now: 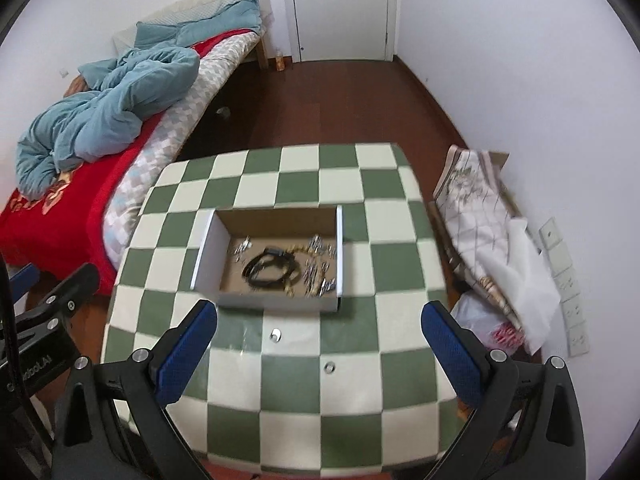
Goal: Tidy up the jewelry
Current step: 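Move both tools back toward the small black rings on the table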
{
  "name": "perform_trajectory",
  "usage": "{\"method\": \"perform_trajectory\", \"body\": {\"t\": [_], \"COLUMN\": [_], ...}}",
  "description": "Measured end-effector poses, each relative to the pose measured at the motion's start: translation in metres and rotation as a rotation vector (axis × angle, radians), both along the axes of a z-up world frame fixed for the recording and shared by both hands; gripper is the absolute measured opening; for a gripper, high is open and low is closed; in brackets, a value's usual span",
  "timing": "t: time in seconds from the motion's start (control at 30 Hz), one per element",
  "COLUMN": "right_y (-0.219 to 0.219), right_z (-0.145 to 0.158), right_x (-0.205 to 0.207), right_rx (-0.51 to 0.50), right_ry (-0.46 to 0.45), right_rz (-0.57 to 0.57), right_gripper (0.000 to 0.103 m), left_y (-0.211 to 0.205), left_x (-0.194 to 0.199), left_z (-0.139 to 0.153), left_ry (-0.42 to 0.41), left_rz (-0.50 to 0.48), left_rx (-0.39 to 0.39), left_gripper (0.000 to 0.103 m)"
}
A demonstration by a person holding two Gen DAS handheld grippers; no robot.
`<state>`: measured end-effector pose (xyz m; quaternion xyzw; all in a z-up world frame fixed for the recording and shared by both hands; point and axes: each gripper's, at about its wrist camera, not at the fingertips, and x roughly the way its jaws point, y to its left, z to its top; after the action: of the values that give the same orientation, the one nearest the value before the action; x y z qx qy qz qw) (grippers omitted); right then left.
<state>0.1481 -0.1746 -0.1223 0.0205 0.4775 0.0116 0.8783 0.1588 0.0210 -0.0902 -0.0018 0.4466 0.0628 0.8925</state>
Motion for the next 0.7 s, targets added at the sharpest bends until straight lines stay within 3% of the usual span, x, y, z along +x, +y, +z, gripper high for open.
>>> {"method": "perform_trajectory", "body": {"t": [0.17, 0.23, 0.3, 0.4, 0.53, 0.7], "right_y": [-0.016, -0.025, -0.031, -0.038, -0.033, -0.017], "right_z": [-0.053, -0.089, -0.119, -0.152, -0.176, -0.185], "right_x": [-0.019, -0.019, -0.017, -0.015, -0.013, -0.008], "right_rx": [-0.009, 0.023, 0.047, 0.066, 0.080, 0.064], "right_ry": [0.070, 0.133, 0.185, 0.220, 0.228, 0.212], "right_rz": [-0.053, -0.064, -0.067, -0.075, -0.058, -0.016], "right_gripper": [0.098, 0.076, 0.066, 0.061, 0.042, 0.039], "left_y": [-0.003, -0.005, -0.007, -0.007, -0.006, -0.006], "left_x": [-0.010, -0.009, -0.005, -0.001, 0.002, 0.004], "left_z": [-0.054, -0.080, -0.108, -0.133, -0.150, -0.156], "left_ry": [0.092, 0.143, 0.206, 0.254, 0.294, 0.310], "left_rz": [0.019, 0.016, 0.006, 0.000, -0.001, 0.001], "left_rx": [0.065, 0.081, 0.095, 0.108, 0.107, 0.095], "left_gripper": [0.103, 0.103, 0.103, 0.103, 0.103, 0.103]}}
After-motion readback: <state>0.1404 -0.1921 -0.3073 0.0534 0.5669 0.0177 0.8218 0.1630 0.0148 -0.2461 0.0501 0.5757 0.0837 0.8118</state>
